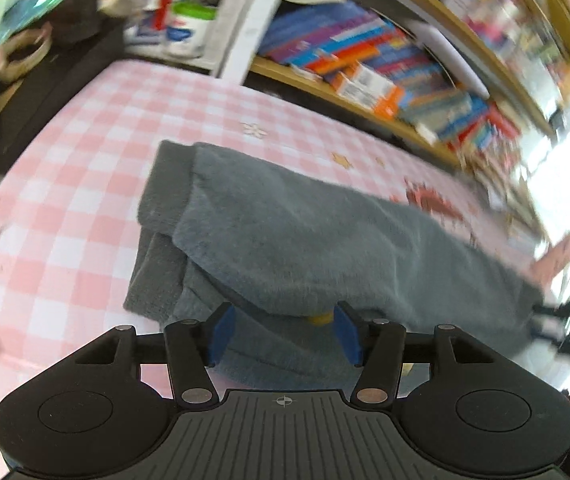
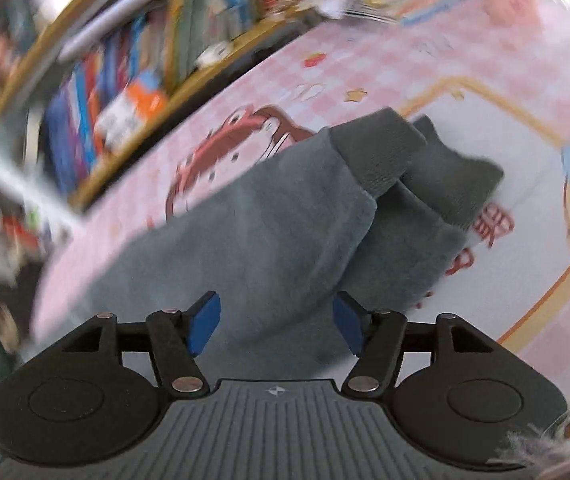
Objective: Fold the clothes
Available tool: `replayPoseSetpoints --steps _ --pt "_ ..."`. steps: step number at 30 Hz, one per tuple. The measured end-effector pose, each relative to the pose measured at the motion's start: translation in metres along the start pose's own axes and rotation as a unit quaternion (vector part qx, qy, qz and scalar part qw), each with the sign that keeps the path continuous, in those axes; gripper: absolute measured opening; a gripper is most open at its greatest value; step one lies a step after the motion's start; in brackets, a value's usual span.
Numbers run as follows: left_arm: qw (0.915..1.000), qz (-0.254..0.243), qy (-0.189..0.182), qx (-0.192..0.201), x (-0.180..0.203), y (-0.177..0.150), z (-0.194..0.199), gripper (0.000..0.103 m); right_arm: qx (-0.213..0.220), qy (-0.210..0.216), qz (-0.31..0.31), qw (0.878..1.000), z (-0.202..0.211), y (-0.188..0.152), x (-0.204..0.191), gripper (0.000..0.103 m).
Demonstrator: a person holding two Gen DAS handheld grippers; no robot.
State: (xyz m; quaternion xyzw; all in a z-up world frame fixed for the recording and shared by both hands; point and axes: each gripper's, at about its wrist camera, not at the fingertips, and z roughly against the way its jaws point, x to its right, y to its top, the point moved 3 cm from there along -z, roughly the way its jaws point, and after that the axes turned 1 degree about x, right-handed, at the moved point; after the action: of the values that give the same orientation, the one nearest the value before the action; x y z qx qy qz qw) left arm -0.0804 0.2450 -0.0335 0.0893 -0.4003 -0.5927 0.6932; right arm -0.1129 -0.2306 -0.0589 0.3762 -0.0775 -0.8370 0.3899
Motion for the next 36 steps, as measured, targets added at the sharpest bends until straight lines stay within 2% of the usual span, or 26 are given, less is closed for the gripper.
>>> replayPoseSetpoints --steps 3,6,7,9,12,14,16,17,18,19,20,23,26,28,30,32,34,36 --pt "0.9963 0.082 -0.026 0.009 -0.013 0.003 0.000 0.055 0.012 0.002 -0.105 0.994 -0.008 0.012 0.018 0.055" --pt "0.9819 0.183 -0.047 -0.004 -0.031 0.001 -0.007 0.053 0.021 -0.010 -0.172 0.985 -0.017 0.021 0.035 0.041" --pt "0.9754 0.214 -0.051 -0.013 -0.037 -0.001 -0.011 0.052 0.024 -0.016 -0.183 0.983 -0.020 0.024 0.039 0.037" --pt "0.9629 0.261 -0.063 -0.023 -0.046 -0.003 -0.018 0.051 0.033 -0.017 -0.197 0.980 -0.024 0.029 0.043 0.036" --pt "0.9488 0.307 -0.074 -0.021 -0.055 -0.002 -0.028 0.051 0.042 -0.021 -0.201 0.978 -0.028 0.038 0.044 0.036" --pt "0.9405 0.333 -0.064 -0.020 -0.062 -0.001 -0.036 0.050 0.045 -0.026 -0.201 0.978 -0.031 0.042 0.043 0.035" --pt "0.9341 0.352 -0.060 -0.012 -0.068 0.003 -0.042 0.048 0.046 -0.031 -0.201 0.978 -0.035 0.047 0.042 0.029" --pt "0.9333 0.355 -0.058 -0.005 -0.069 0.006 -0.044 0.041 0.044 -0.034 -0.197 0.979 -0.036 0.049 0.040 0.026" --pt "0.9353 0.350 -0.054 0.002 -0.070 0.011 -0.046 0.034 0.041 -0.038 -0.192 0.980 -0.038 0.052 0.037 0.018" --pt "0.9374 0.344 -0.050 0.007 -0.070 0.015 -0.048 0.017 0.040 -0.042 -0.185 0.981 -0.038 0.055 0.035 0.012" --pt "0.9395 0.339 -0.047 0.012 -0.071 0.020 -0.049 0.004 0.041 -0.045 -0.176 0.983 -0.038 0.059 0.032 0.011" --pt "0.9428 0.322 -0.066 0.053 -0.064 0.039 -0.036 0.003 0.059 -0.028 -0.144 0.987 -0.027 0.078 0.015 0.009" --pt "0.9431 0.279 -0.134 0.121 -0.047 0.060 0.005 0.003 0.105 0.035 -0.105 0.988 0.008 0.096 -0.006 0.009" --pt "0.9415 0.269 -0.152 0.135 -0.046 0.061 0.025 0.003 0.134 0.049 -0.081 0.986 0.033 0.099 -0.008 0.009" --pt "0.9417 0.281 -0.143 0.118 -0.055 0.047 0.029 0.003 0.126 0.029 -0.096 0.987 0.040 0.090 0.008 0.009" --pt "0.9426 0.304 -0.115 0.076 -0.067 0.022 0.020 0.003 0.095 -0.001 -0.122 0.988 0.030 0.074 0.031 0.009" --pt "0.9366 0.336 -0.094 0.033 -0.076 -0.004 0.002 0.003 0.062 -0.035 -0.149 0.986 0.014 0.055 0.051 0.009" --pt "0.9312 0.355 -0.083 0.013 -0.082 -0.017 -0.009 0.003 0.047 -0.053 -0.161 0.984 0.003 0.042 0.061 0.009"
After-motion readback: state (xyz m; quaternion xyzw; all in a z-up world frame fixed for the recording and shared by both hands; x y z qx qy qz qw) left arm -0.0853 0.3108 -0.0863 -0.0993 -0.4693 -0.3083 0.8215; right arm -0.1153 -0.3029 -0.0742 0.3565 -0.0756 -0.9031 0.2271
